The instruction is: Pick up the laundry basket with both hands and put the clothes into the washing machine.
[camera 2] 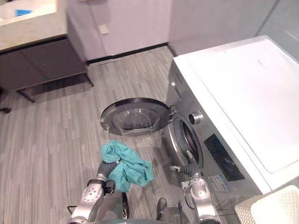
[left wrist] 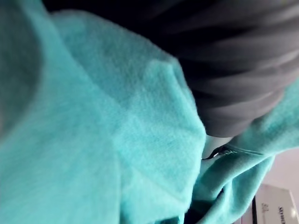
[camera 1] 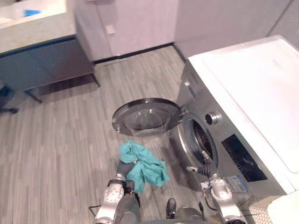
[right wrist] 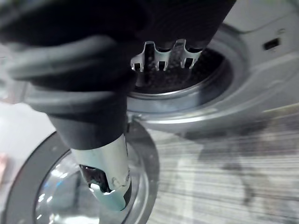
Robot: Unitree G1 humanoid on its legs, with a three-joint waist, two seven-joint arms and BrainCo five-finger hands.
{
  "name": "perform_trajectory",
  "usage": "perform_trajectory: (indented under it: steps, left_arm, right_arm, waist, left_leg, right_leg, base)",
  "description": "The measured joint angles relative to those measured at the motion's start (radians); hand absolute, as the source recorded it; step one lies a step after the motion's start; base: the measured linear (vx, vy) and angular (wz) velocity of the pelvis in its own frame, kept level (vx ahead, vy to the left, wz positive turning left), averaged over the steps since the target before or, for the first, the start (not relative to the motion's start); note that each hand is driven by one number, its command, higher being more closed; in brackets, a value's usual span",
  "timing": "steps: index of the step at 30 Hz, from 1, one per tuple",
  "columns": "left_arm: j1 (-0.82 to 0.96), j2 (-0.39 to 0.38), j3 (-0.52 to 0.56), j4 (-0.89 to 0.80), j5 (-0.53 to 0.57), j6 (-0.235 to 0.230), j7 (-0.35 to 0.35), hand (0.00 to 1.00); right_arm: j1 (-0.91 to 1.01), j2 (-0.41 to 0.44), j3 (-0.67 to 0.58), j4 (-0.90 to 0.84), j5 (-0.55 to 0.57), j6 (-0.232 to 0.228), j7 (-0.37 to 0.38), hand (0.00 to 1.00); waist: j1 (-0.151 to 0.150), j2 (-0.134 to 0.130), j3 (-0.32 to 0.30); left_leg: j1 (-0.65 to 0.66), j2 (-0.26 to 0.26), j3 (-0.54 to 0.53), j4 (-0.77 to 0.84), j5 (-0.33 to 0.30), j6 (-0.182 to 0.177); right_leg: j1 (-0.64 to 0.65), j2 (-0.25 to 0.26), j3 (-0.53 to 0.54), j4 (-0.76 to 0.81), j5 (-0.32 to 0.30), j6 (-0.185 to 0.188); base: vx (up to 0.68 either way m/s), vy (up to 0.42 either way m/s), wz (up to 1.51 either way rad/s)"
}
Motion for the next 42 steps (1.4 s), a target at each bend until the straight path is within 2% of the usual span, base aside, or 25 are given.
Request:
perform_trajectory:
  steps: [1,2,3,6,9,10,11,12,13,15,18,19,22,23,24,25,26,28,29,30,31,32,34,38,42]
  left_arm:
    - [0.0,-0.001,-0.001,0.003,0.012,0.0,0.001,1.0]
    - [0.003,-0.006,-0.013,0.005,0.018,0.0,0.003,1.0]
    - [0.005,-0.009,-0.017,0.005,0.017,-0.001,0.003,1.0]
    - [-0.043,0.033,-0.022,0.041,0.018,0.006,0.003,1.0]
    - [-0.029,0.066,0.0,0.041,0.018,0.007,0.003,1.0]
    - [-0.023,0.07,0.014,0.04,0.018,0.008,0.003,1.0]
    - [-0.011,0.071,0.041,0.031,0.017,0.012,0.005,1.0]
    - [-0.006,0.07,0.052,0.029,0.017,0.013,0.006,1.0]
    - [-0.001,0.071,0.068,0.024,0.016,0.015,0.007,1.0]
    - [0.001,0.081,0.078,-0.005,0.016,0.015,0.009,1.0]
    - [-0.021,0.08,0.103,-0.007,0.015,0.014,0.015,1.0]
    - [-0.02,0.075,0.103,-0.007,0.015,0.014,0.015,1.0]
    - [-0.012,0.051,0.103,-0.005,0.014,0.016,0.012,1.0]
    - [-0.005,0.038,0.101,-0.003,0.013,0.017,0.009,1.0]
    - [-0.001,0.035,0.1,-0.003,0.013,0.017,0.008,1.0]
    - [-0.002,0.037,0.1,-0.003,0.013,0.018,0.008,1.0]
    - [-0.007,0.037,0.099,-0.002,0.013,0.018,0.008,1.0]
    - [-0.015,0.038,0.099,0.003,0.012,0.018,0.011,1.0]
    - [-0.014,0.038,0.099,0.004,0.012,0.019,0.022,1.0]
    - [-0.01,0.036,0.099,0.004,0.011,0.018,0.028,1.0]
    - [-0.02,0.047,0.101,0.009,0.005,0.019,0.034,1.0]
    - [-0.027,0.06,0.102,0.005,-0.005,0.018,0.044,1.0]
    - [-0.023,0.059,0.103,0.006,-0.014,0.02,0.049,1.0]
    - [-0.026,0.061,0.11,-0.014,-0.049,0.019,0.055,1.0]
    - [-0.101,0.037,0.149,-0.014,-0.166,0.008,0.1,1.0]
  right_arm:
    - [-0.004,0.001,0.0,0.022,-0.001,0.004,-0.005,0.0]
    - [-0.005,-0.019,0.001,0.03,-0.005,0.004,-0.008,0.0]
    - [-0.006,-0.032,0.002,0.033,-0.006,0.003,-0.008,0.0]
    - [-0.002,-0.001,0.023,0.048,-0.012,0.012,-0.007,0.0]
    - [-0.037,-0.003,0.062,0.059,-0.012,0.012,-0.006,0.0]
    - [-0.049,-0.004,0.071,0.069,-0.012,0.012,-0.006,0.0]
    - [-0.069,-0.004,0.084,0.095,-0.014,0.013,-0.006,0.0]
    - [-0.082,-0.005,0.09,0.106,-0.016,0.014,-0.006,0.0]
    - [-0.094,-0.009,0.099,0.126,-0.021,0.015,-0.007,0.0]
    - [-0.098,-0.008,0.1,0.14,-0.03,0.015,-0.007,0.0]
    - [-0.082,-0.023,0.097,0.144,-0.039,0.018,-0.008,0.0]
    - [-0.077,-0.026,0.097,0.144,-0.039,0.018,-0.009,0.0]
    - [-0.055,-0.043,0.093,0.145,-0.038,0.018,-0.023,0.0]
    - [-0.053,-0.061,0.088,0.145,-0.037,0.018,-0.031,0.0]
    - [-0.05,-0.066,0.076,0.146,-0.036,0.019,-0.034,0.0]
    - [-0.054,-0.066,0.058,0.147,-0.03,0.018,-0.048,0.0]
    - [-0.057,-0.062,0.032,0.159,-0.015,0.018,-0.052,0.0]
    - [-0.06,-0.073,-0.012,0.198,0.005,0.019,-0.066,0.0]
    - [-0.059,-0.077,-0.03,0.218,0.012,0.025,-0.079,0.0]
    - [-0.055,-0.084,-0.039,0.22,0.018,0.024,-0.085,0.0]
    - [-0.054,-0.077,-0.045,0.232,0.026,0.024,-0.088,0.0]
    - [-0.049,-0.062,-0.047,0.238,0.041,0.024,-0.086,0.0]
    - [-0.051,-0.054,-0.048,0.243,0.044,0.024,-0.086,0.0]
    - [-0.123,-0.051,-0.049,0.242,0.092,0.014,-0.088,0.0]
    - [-0.171,-0.042,-0.048,0.216,0.165,0.009,-0.098,0.0]
  waist:
    - [0.0,0.0,0.0]
    - [0.001,0.04,-0.006]
    - [0.001,0.063,-0.006]
    - [-0.001,0.001,-0.007]
    - [-0.002,-0.005,-0.005]
    - [-0.003,-0.005,-0.005]
    - [0.001,-0.006,-0.005]
    - [0.004,-0.007,-0.005]
    - [0.0,-0.002,-0.002]
    - [0.001,-0.006,-0.002]
    - [-0.009,-0.005,-0.001]
    - [-0.01,-0.004,-0.001]
    - [-0.006,0.013,0.011]
    - [-0.004,0.037,0.025]
    - [-0.002,0.041,0.03]
    - [-0.004,0.023,0.046]
    - [-0.003,0.02,0.049]
    - [-0.002,0.016,0.058]
    - [-0.001,0.026,0.06]
    - [-0.002,0.047,0.059]
    - [-0.006,0.027,0.072]
    - [-0.001,-0.014,0.085]
    - [0.002,-0.03,0.099]
    - [0.006,-0.029,0.166]
    - [0.029,-0.028,0.214]
  left_leg:
    - [0.019,-0.034,-0.088,-0.121,0.037,-0.039]
    - [0.038,-0.026,-0.16,-0.246,0.201,-0.063]
    - [0.038,-0.01,-0.17,-0.253,0.229,-0.067]
    - [0.058,-0.053,-0.031,-0.22,0.179,-0.009]
    - [0.081,-0.046,0.135,-0.221,0.138,0.027]
    - [0.084,-0.037,0.171,-0.224,0.133,0.032]
    - [0.101,-0.013,0.249,-0.235,0.124,0.038]
    - [0.113,-0.004,0.283,-0.245,0.123,0.038]
    - [0.143,0.014,0.341,-0.263,0.109,0.038]
    - [0.169,0.033,0.401,-0.27,0.093,0.019]
    - [0.193,0.073,0.451,-0.228,0.082,-0.004]
    - [0.194,0.086,0.452,-0.211,0.077,-0.006]
    - [0.139,0.187,0.41,0.055,0.073,-0.009]
    - [0.124,0.221,0.363,0.162,0.083,0.004]
    - [0.102,0.225,0.321,0.223,0.11,0.029]
    - [0.057,0.212,0.27,0.283,0.122,0.026]
    - [0.026,0.17,0.221,0.272,0.063,-0.002]
    - [0.0,0.104,0.171,0.165,0.028,-0.006]
    - [0.017,0.068,0.153,0.016,0.07,-0.026]
    - [0.024,0.06,0.151,-0.033,0.097,-0.016]
    - [0.03,0.054,0.154,-0.029,0.063,-0.012]
    - [0.024,0.024,0.156,-0.028,0.061,-0.009]
    - [0.002,0.003,0.153,-0.01,0.057,-0.001]
    - [-0.064,-0.023,0.131,0.088,0.054,0.004]
    - [-0.234,-0.017,0.096,0.247,-0.013,0.024]
  right_leg:
    - [0.006,-0.009,0.044,0.003,-0.01,0.037]
    - [0.01,0.014,0.108,0.006,-0.03,0.088]
    - [0.012,0.029,0.13,0.006,-0.043,0.11]
    - [-0.042,-0.051,0.237,0.053,-0.062,0.17]
    - [-0.122,-0.089,0.29,0.082,-0.036,0.217]
    - [-0.142,-0.096,0.247,0.081,-0.016,0.217]
    - [-0.164,-0.124,0.077,0.085,0.004,0.186]
    - [-0.173,-0.143,-0.021,0.091,0.005,0.169]
    - [-0.168,-0.191,-0.251,0.1,0.009,0.125]
    - [-0.156,-0.248,-0.437,0.117,0.031,0.091]
    - [-0.155,-0.212,-0.397,0.113,0.033,0.158]
    - [-0.15,-0.204,-0.392,0.113,0.028,0.164]
    - [-0.094,-0.151,-0.368,0.104,0.006,0.152]
    - [-0.055,-0.129,-0.351,0.092,-0.004,0.147]
    - [-0.039,-0.125,-0.338,0.09,-0.013,0.149]
    - [-0.027,-0.133,-0.323,0.086,-0.021,0.147]
    - [-0.031,-0.148,-0.312,0.086,-0.025,0.145]
    - [-0.031,-0.158,-0.301,0.085,-0.025,0.146]
    - [-0.032,-0.154,-0.302,0.1,-0.031,0.157]
    - [-0.032,-0.144,-0.297,0.117,-0.048,0.177]
    - [-0.045,-0.156,-0.29,0.166,-0.081,0.196]
    - [-0.081,-0.2,-0.289,0.226,-0.108,0.204]
    - [-0.105,-0.23,-0.291,0.268,-0.123,0.21]
    - [-0.167,-0.286,-0.291,0.41,-0.16,0.207]
    - [-0.319,-0.319,-0.295,0.617,-0.268,0.208]
  base:
    - [0.29,0.381,-1.37]
    - [0.24,0.325,-1.45]
    - [0.2,0.378,-1.32]
    - [0.09,0.308,-0.98]
    - [-0.04,0.261,-1.47]
    - [-0.07,0.162,-1.92]
    - [-0.04,0.073,-1.49]
    - [-0.01,0.023,-1.74]
    - [0.02,0.015,-1.33]
    - [0.04,0.024,-1.29]
    - [0.11,-0.052,-0.77]
    - [0.15,-0.137,-0.52]
    - [0.13,-0.181,-0.45]
    - [0.1,-0.083,-0.38]
    - [0.12,-0.054,-0.37]
    - [0.12,-0.014,-0.3]
    - [0.14,0.008,-0.25]
    - [0.13,0.072,-0.22]
    - [0.14,0.123,-0.17]
    - [0.17,0.152,-0.02]
    - [0.13,0.108,0.14]
    - [0.11,0.086,0.21]
    - [0.06,0.077,0.25]
    - [-0.02,0.034,0.24]
    - [-0.14,-0.02,0.27]
